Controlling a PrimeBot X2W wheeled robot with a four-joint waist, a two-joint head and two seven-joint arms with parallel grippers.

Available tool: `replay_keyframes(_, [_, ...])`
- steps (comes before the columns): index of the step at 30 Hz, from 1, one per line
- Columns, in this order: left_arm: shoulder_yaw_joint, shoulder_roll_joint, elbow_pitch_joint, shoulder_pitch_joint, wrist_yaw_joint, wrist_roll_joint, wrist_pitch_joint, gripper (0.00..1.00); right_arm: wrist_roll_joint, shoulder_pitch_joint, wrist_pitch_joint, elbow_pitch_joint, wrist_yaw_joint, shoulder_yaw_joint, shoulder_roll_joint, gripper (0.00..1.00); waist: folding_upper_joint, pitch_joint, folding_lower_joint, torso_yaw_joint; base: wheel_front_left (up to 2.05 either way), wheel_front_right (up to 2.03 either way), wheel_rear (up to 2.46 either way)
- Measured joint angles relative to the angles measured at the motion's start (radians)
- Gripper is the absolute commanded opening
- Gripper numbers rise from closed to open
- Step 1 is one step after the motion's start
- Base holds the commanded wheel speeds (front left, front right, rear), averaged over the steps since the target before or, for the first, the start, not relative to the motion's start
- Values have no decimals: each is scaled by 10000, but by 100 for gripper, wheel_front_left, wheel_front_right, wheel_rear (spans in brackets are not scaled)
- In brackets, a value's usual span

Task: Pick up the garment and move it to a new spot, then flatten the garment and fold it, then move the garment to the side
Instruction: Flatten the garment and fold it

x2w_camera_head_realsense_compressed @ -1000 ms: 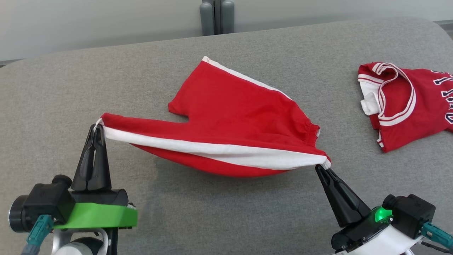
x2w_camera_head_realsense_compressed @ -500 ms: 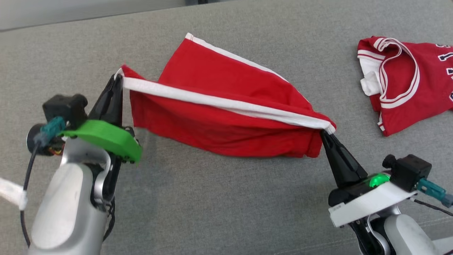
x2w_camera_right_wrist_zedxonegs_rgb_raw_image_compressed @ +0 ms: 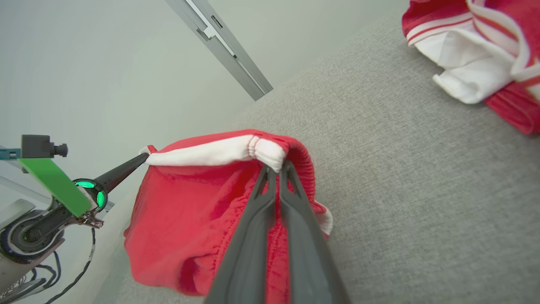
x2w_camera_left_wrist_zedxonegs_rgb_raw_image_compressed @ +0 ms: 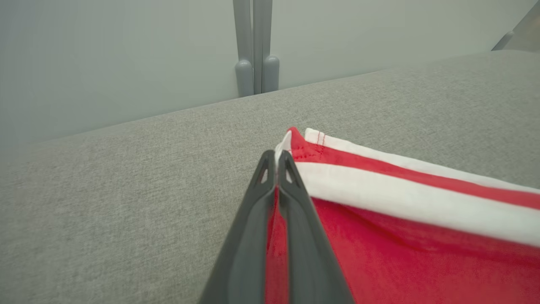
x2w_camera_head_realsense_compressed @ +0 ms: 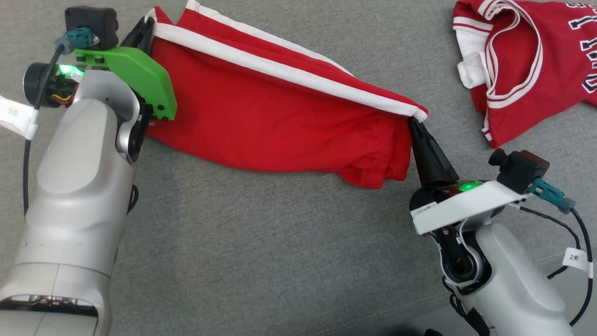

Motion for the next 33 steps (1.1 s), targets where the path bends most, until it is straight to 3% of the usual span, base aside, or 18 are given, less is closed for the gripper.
replay_keyframes(10, [-176, -240, 2683, -1678, -128, 142, -974, 0, 499, -774, -259, 491, 0, 970, -75, 0, 0, 656, 0, -971, 0, 0, 0])
replay_keyframes(11, [-174, -240, 2894, -1766, -130, 140, -1034, 37, 516, -807, -261, 477, 0, 974, -58, 33, 0, 696, 0, -1041, 0, 0, 0])
replay_keyframes(12, [-136, -251, 3103, -1851, -130, 92, -1095, 89, 466, -827, -263, 391, 0, 924, -46, 85, 0, 732, 0, -1101, 0, 0, 0])
replay_keyframes(13, [-119, -268, 3264, -1910, -130, 36, -1091, 100, 391, -830, -276, 297, 0, 853, -46, 100, 0, 756, 0, -1136, 0, 0, 0])
replay_keyframes(20, [-247, -318, 3666, -1991, -42, 88, -2476, 100, -1593, -207, -290, -1035, -2, -27, -295, 100, 0, 698, 0, -1004, 0, 0, 0])
replay_keyframes(24, [-159, -320, 3214, -1524, 263, 136, -3083, 100, -2592, 391, -291, -1831, -2, -727, -533, 100, 0, 523, 0, -777, 0, 0, 0])
replay_keyframes(27, [75, -209, 1985, -849, 731, 161, -3147, 100, -3198, 771, -291, -2291, -2, -1281, -669, 100, 0, 334, 0, -622, 0, 0, 0])
replay_keyframes(33, [819, 6, -1929, 1808, 1741, 610, -3175, 100, -3868, 1280, -290, -2736, -2, -2031, -832, 100, 0, -145, 0, -265, 0, 0, 0])
